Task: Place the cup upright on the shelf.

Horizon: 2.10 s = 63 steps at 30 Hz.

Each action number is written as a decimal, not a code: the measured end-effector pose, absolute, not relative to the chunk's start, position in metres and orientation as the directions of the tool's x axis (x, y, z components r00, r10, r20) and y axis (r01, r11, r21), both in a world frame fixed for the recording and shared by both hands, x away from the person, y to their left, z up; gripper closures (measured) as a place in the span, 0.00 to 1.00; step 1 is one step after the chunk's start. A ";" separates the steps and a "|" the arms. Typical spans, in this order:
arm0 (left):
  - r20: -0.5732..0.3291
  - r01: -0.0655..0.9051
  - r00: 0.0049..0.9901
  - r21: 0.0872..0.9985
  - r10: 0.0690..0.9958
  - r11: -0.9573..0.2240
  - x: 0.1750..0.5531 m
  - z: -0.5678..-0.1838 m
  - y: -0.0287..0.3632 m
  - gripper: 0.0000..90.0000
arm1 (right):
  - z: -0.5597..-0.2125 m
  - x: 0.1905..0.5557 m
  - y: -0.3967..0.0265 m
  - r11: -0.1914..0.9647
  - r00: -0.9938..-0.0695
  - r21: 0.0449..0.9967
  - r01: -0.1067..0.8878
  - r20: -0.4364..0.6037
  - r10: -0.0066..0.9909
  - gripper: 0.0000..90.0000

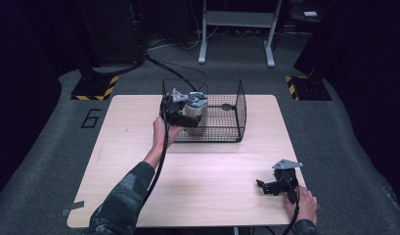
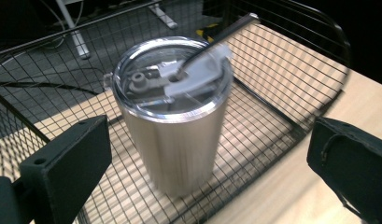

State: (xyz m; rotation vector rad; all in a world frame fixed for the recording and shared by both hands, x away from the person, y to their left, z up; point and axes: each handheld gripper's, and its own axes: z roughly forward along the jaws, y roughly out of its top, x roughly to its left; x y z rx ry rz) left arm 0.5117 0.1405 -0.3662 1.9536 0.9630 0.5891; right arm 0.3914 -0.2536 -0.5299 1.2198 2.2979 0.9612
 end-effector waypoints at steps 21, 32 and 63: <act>0.153 0.396 0.610 0.791 0.778 -0.466 0.426 -0.367 0.201 0.00 | -0.530 0.391 -0.254 0.393 -0.556 0.714 0.580 -0.005 0.831 0.00; 0.139 0.443 0.562 0.781 0.815 -0.439 0.390 -0.393 0.245 0.00 | -0.530 0.391 -0.253 0.392 -0.555 0.713 0.581 -0.004 0.832 0.00; 0.017 0.683 0.279 0.699 0.960 -0.211 0.359 -0.522 0.343 0.00 | -0.530 0.391 -0.253 0.391 -0.554 0.713 0.582 -0.005 0.833 0.00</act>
